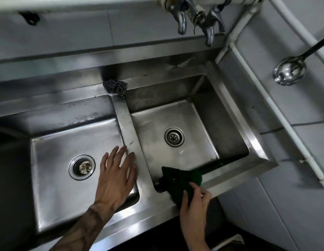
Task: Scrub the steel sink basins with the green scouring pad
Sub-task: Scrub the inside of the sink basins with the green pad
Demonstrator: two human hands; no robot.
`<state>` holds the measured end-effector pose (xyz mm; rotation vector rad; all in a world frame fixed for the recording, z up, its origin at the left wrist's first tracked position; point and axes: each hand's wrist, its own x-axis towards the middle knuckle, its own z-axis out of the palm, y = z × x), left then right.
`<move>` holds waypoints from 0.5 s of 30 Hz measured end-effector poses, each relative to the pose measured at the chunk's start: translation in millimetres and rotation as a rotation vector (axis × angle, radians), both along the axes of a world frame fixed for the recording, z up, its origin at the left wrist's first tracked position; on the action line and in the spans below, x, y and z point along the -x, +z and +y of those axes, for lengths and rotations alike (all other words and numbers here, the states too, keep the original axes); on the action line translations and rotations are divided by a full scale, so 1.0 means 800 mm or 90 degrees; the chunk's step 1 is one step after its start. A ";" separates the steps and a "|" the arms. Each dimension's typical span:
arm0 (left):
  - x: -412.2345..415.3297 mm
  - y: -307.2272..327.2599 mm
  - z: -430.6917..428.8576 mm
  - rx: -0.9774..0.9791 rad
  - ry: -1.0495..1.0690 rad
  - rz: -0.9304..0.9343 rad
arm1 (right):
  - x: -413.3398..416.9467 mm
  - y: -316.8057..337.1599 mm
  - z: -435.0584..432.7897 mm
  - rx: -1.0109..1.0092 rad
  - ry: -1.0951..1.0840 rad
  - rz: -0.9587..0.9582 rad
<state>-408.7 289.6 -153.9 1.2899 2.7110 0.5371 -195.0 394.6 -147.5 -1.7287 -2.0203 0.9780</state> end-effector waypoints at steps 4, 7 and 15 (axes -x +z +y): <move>-0.010 0.005 -0.022 0.002 -0.015 0.015 | 0.020 0.001 -0.063 0.017 0.039 -0.013; -0.011 0.000 -0.049 0.011 -0.036 0.019 | 0.021 -0.003 -0.063 -0.110 0.067 -0.156; -0.006 -0.018 -0.141 0.018 -0.015 -0.018 | 0.035 -0.025 -0.080 -0.159 0.188 -0.128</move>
